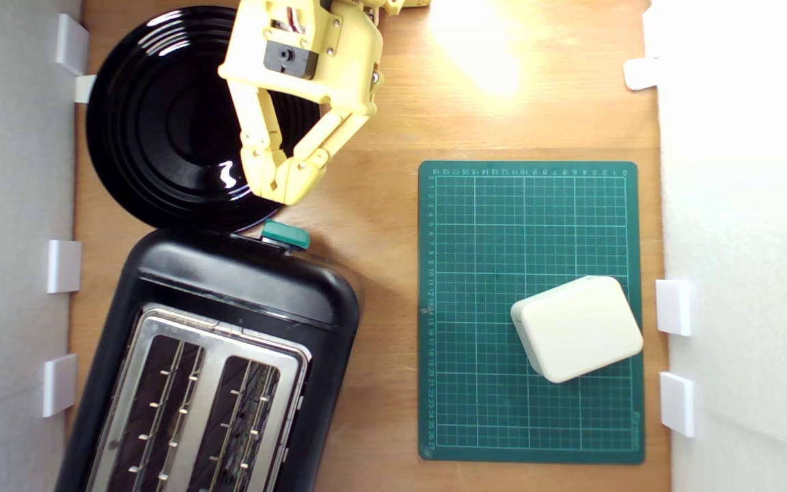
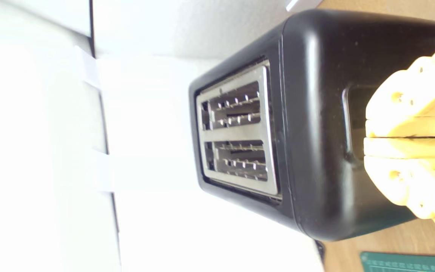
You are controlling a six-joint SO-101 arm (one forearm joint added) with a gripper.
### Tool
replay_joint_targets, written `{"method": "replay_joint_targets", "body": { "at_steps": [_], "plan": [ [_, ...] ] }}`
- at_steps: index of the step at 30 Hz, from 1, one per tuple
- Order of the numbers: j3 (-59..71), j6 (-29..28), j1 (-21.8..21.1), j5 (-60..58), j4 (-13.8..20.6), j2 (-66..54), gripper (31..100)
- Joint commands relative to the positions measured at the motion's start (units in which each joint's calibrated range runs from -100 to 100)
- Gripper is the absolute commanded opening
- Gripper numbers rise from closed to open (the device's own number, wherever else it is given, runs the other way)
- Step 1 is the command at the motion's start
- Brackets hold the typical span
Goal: Start toaster
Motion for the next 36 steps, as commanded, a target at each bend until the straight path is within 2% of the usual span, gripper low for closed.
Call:
{"method": "replay_joint_targets", "body": {
  "at_steps": [1,3,5,15,25,32,36],
  "plan": [
    [2.58,-0.2,-0.59,-0.26,-0.4,-9.37,31.4],
    [6.13,-1.09,-0.51,-0.34,-3.12,-14.45,31.4],
    [8.85,-1.83,-0.43,-0.34,-3.87,-18.11,31.4],
    [28.66,-4.61,-0.67,-0.26,-4.34,-32.6,31.3],
    [38.66,-8.7,-4.32,-0.26,-4.25,-33.35,31.3],
    [43.56,-9.01,-4.72,-0.26,-4.25,-33.43,31.3],
    [43.56,-11.21,-4.72,-0.17,-3.68,-33.43,31.3]
  ]
}}
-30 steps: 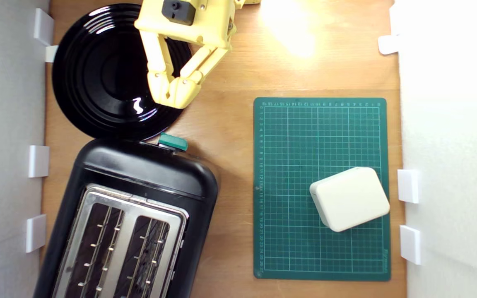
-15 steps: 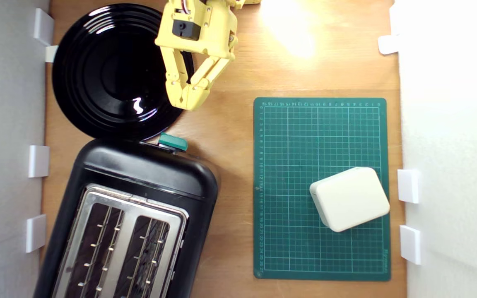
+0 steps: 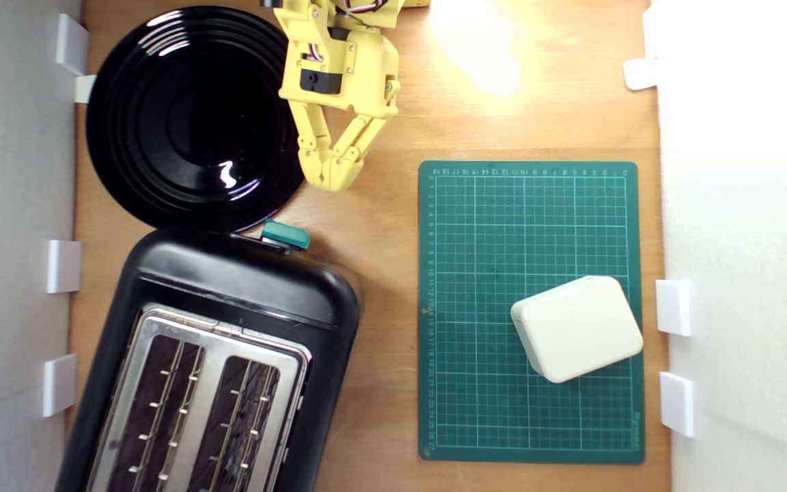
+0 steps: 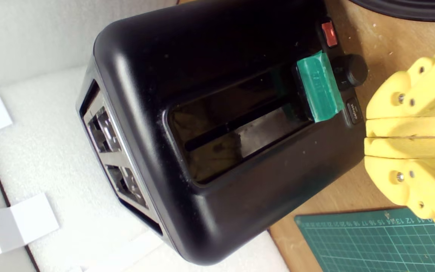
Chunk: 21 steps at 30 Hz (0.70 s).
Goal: Start toaster
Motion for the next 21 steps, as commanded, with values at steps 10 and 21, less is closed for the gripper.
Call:
{"method": "replay_joint_targets", "body": {
  "at_steps": [10,21],
  "plan": [
    [0.65,-3.61,-1.91,11.22,-0.01,-1.17,31.3],
    [0.65,-4.18,-3.34,17.39,-0.01,-1.08,31.4]
  ]
}}
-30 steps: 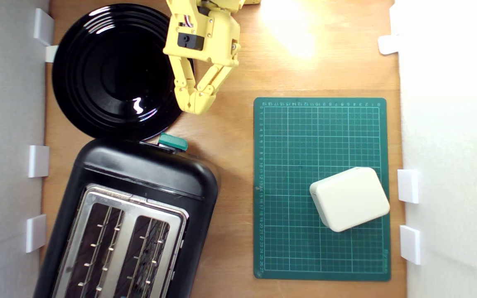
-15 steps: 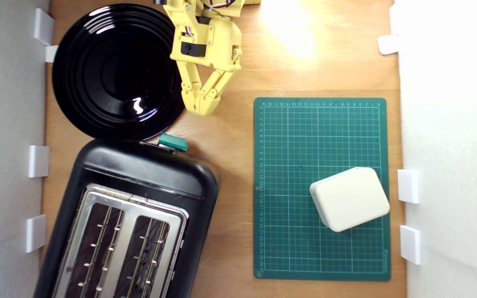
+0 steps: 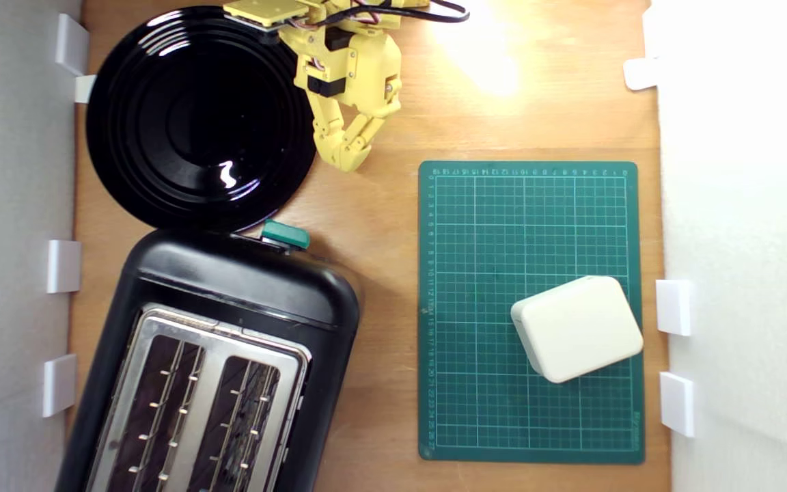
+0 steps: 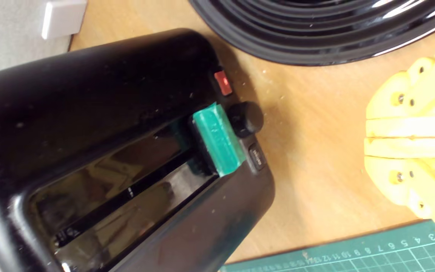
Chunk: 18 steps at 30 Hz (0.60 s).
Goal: Start toaster
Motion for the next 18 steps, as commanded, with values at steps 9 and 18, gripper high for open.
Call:
{"method": "replay_joint_targets", "body": {
  "at_steps": [9,18],
  "plan": [
    [0.37,0.12,-0.28,2.34,-0.01,-1.08,31.4],
    [0.37,-2.14,-0.36,3.96,-0.01,-1.08,31.4]
  ]
}}
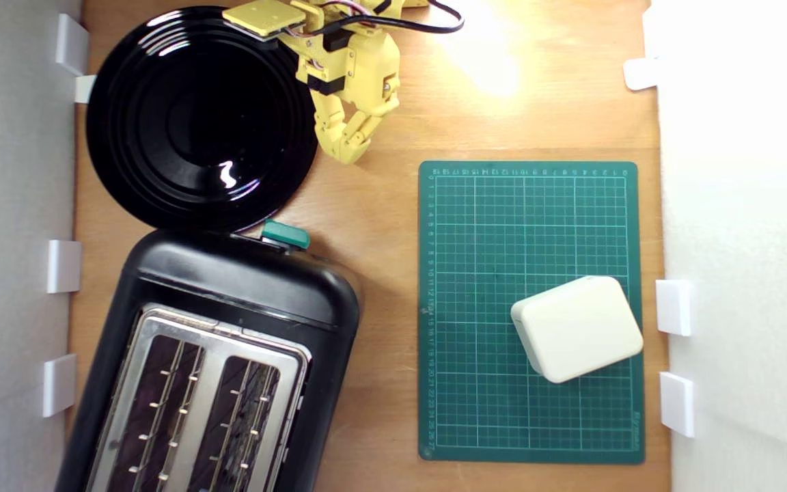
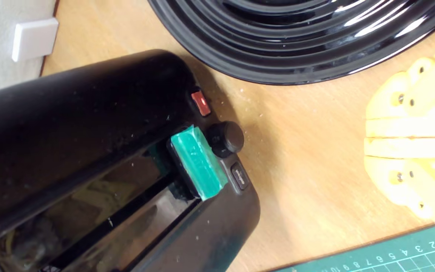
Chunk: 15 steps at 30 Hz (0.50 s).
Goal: Start toaster
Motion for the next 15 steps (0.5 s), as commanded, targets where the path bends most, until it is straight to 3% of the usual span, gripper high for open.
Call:
{"method": "replay_joint_targets", "body": {
  "at_steps": [1,15],
  "plan": [
    [0.37,-0.57,-0.36,0.22,-0.01,-1.08,31.4],
    [0.37,-1.94,-9.56,3.47,-0.01,-1.08,31.4]
  ]
}}
